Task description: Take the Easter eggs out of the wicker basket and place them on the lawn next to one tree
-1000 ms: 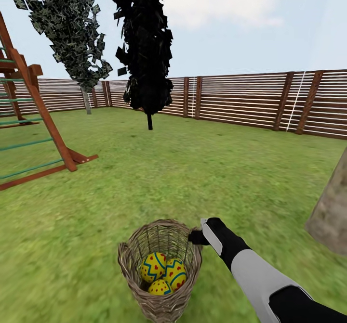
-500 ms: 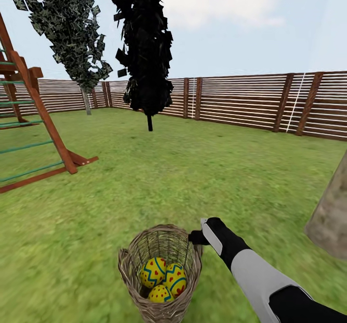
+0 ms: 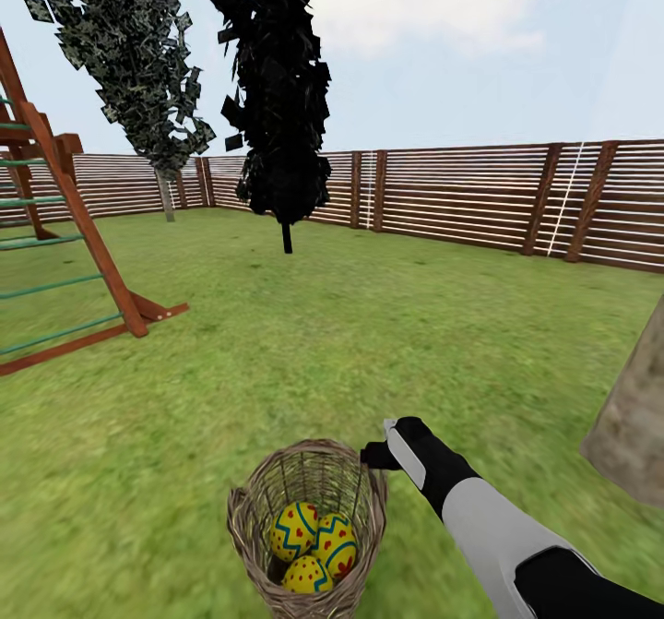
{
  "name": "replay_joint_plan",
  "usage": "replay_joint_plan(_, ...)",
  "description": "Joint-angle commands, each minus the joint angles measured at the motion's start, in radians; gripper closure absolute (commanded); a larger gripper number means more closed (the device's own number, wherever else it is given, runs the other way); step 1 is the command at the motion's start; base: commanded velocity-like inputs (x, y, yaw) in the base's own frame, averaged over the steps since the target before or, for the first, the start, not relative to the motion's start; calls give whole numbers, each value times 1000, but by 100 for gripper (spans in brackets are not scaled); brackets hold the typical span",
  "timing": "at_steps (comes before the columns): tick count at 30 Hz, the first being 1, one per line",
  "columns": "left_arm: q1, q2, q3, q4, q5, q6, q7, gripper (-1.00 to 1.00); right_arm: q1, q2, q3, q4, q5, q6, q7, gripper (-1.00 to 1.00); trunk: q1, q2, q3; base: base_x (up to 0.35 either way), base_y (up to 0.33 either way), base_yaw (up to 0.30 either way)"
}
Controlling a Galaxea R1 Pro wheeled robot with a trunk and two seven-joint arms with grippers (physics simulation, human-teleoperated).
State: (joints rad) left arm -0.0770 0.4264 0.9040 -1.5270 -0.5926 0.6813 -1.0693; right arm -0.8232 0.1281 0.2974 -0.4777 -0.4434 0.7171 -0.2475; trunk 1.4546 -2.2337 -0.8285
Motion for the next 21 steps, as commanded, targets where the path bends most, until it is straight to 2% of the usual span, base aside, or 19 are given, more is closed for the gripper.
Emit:
replay_joint_plan(1, -1, 0, 1, -1, -7, 7, -9, -100, -1, 0, 6, -1, -11, 3, -9, -100, -4, 7, 2, 0, 0, 0)
replay_joint_plan(21, -1, -1, 1, -1, -7, 6, -7, -100, -1, 1, 6, -2, -11, 0, -9, -100, -81, 147, 66, 0, 0, -9)
